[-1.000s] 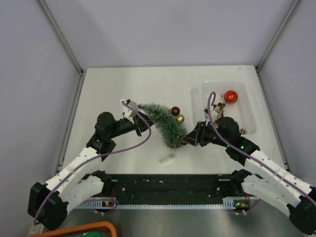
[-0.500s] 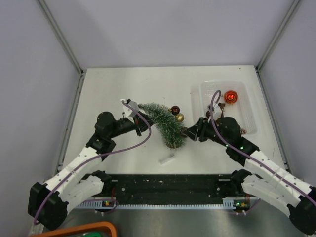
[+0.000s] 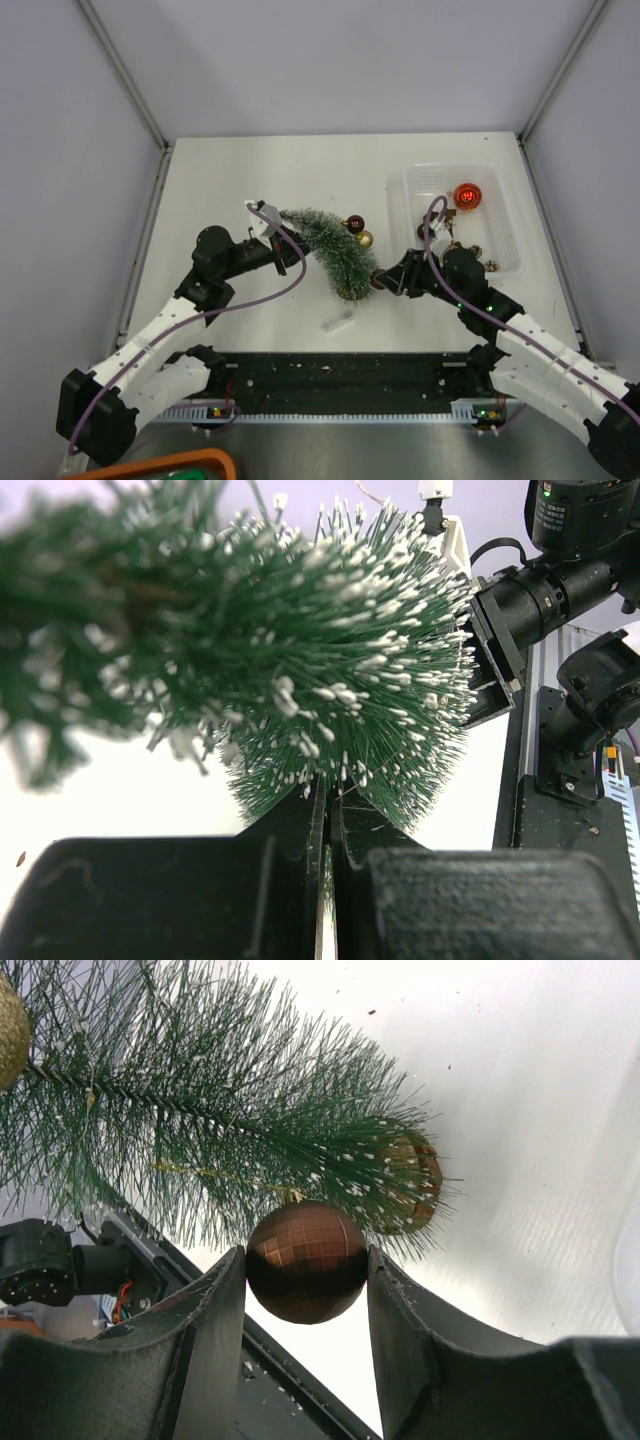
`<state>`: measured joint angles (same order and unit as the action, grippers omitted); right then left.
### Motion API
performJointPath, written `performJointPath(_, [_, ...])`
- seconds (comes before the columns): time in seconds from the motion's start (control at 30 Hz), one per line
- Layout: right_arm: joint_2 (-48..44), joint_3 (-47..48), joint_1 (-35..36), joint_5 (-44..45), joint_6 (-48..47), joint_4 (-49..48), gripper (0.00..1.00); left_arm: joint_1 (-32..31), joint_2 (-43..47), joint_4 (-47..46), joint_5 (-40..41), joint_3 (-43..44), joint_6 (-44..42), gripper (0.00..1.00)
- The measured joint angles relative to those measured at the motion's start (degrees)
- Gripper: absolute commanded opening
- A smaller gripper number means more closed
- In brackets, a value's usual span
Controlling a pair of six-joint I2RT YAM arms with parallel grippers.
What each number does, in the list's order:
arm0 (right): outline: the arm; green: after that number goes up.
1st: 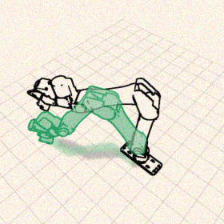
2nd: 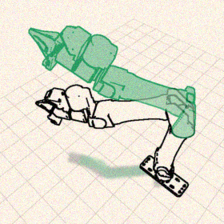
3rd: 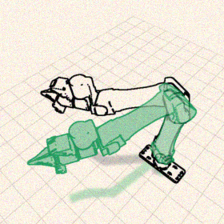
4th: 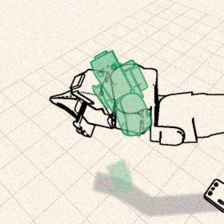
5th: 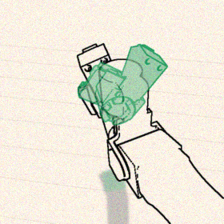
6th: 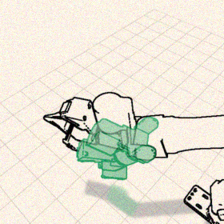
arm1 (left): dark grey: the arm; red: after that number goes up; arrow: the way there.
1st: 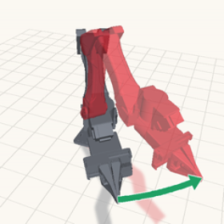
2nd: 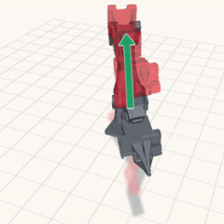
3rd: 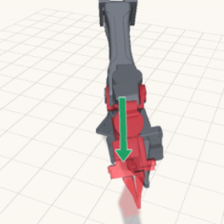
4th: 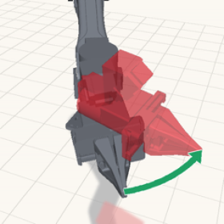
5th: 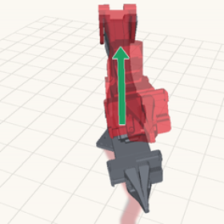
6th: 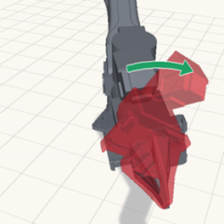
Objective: Decorate the small christmas tree
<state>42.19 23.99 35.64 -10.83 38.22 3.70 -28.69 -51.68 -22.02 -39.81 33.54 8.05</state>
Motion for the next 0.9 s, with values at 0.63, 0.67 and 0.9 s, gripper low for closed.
performJointPath(0.63, [3.74, 0.83, 3.61, 0.07, 2.05, -8.17, 0.4, 0.02, -0.35, -0.22, 0.02, 0.11, 0.0, 0.0])
performJointPath(0.67, [3.65, 0.83, 3.61, 0.55, 2.03, -7.89, 0.41, 0.02, -0.35, -0.22, 0.04, 0.13, 0.0, 0.0])
performJointPath(0.9, [2.49, 0.76, 3.63, 3.19, 1.92, -5.22, 0.53, 0.02, -0.35, -0.22, 0.02, 0.13, 0.02, 0.0])
